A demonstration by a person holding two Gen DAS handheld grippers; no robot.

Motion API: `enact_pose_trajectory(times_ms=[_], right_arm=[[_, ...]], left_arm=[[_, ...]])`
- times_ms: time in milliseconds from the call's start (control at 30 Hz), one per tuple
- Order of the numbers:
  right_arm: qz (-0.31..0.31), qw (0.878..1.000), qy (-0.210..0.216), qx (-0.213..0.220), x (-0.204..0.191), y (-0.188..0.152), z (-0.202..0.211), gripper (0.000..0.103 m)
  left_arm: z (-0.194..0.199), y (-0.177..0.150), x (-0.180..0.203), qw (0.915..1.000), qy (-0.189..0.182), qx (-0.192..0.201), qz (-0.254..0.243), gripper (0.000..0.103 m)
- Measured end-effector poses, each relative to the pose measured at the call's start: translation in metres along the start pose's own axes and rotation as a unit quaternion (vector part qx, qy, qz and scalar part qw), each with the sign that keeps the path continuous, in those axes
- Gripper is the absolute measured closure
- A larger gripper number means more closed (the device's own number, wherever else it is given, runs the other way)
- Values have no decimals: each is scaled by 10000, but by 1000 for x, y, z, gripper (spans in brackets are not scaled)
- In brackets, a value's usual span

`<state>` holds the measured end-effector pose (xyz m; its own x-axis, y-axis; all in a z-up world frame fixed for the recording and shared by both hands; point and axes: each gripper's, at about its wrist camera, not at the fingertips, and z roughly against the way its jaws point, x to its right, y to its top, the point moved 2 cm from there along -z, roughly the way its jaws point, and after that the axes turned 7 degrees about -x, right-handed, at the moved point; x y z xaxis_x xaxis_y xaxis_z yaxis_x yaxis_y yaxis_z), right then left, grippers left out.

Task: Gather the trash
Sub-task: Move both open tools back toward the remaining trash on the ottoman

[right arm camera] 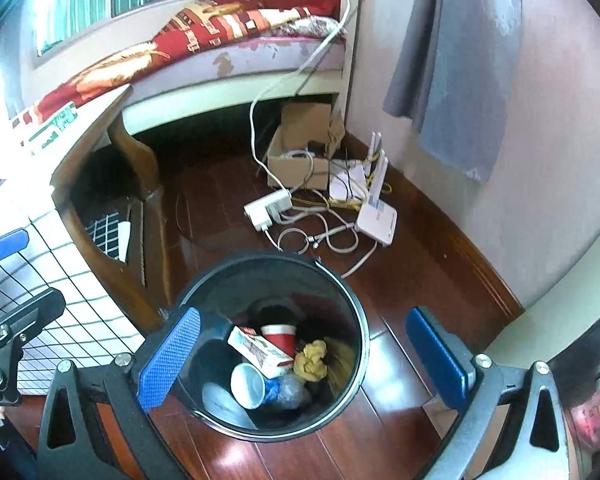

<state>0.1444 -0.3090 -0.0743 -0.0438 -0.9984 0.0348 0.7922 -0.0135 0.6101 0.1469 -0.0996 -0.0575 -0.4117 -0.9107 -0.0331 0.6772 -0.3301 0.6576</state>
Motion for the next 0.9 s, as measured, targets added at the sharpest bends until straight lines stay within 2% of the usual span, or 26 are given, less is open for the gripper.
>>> enact_pose_trajectory(times_ms=[400, 900], right_arm=[[275, 9982, 270, 451, -48, 29, 29, 0], [630, 9923, 701, 802, -110, 60, 46, 0]], left_arm=[[33, 1, -42, 9983, 310, 324, 378, 1], [72, -10, -93, 9928, 718, 607, 740, 1]])
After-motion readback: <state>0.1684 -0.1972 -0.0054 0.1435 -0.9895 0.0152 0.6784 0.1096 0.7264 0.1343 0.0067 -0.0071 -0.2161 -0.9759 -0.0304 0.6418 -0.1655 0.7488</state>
